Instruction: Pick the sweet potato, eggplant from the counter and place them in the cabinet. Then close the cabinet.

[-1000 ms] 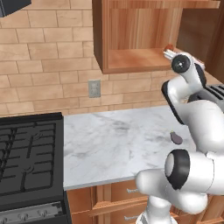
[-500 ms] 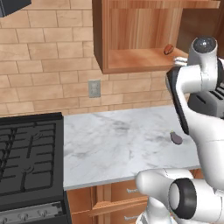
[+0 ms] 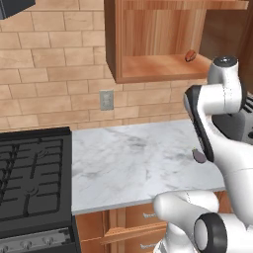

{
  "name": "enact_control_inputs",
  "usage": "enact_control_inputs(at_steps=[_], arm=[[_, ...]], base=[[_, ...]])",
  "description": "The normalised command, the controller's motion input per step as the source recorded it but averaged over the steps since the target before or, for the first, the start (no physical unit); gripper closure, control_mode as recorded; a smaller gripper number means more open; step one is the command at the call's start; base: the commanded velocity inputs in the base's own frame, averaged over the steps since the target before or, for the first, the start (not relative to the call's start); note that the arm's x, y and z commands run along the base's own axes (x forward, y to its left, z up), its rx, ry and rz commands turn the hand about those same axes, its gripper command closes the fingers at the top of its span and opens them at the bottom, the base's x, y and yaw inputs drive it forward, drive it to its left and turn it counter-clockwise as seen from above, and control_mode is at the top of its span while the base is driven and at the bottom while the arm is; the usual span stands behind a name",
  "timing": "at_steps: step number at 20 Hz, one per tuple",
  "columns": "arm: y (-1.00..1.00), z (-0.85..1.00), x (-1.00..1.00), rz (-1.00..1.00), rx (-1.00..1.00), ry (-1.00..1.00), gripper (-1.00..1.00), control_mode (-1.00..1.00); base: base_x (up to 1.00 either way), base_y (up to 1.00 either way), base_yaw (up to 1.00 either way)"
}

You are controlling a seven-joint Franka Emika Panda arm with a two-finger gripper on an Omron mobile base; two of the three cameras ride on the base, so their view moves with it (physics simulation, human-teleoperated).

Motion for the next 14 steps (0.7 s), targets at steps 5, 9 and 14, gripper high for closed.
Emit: enact_control_inputs(at_steps=[5, 9, 14], arm=[[-0.14, -0.72, 0.21, 0.23, 0.00, 0.26, -1.00, -1.00], [0.00, -0.81, 0.13, 0.18, 0.00, 0.18, -1.00, -1.00], [-0.11, -0.83, 0.10, 0.19, 0.00, 0.07, -1.00, -1.00]], base=[[0.00, 0.00, 0.00], [0.00, 0.00, 0.00], [0.00, 0.00, 0.00]])
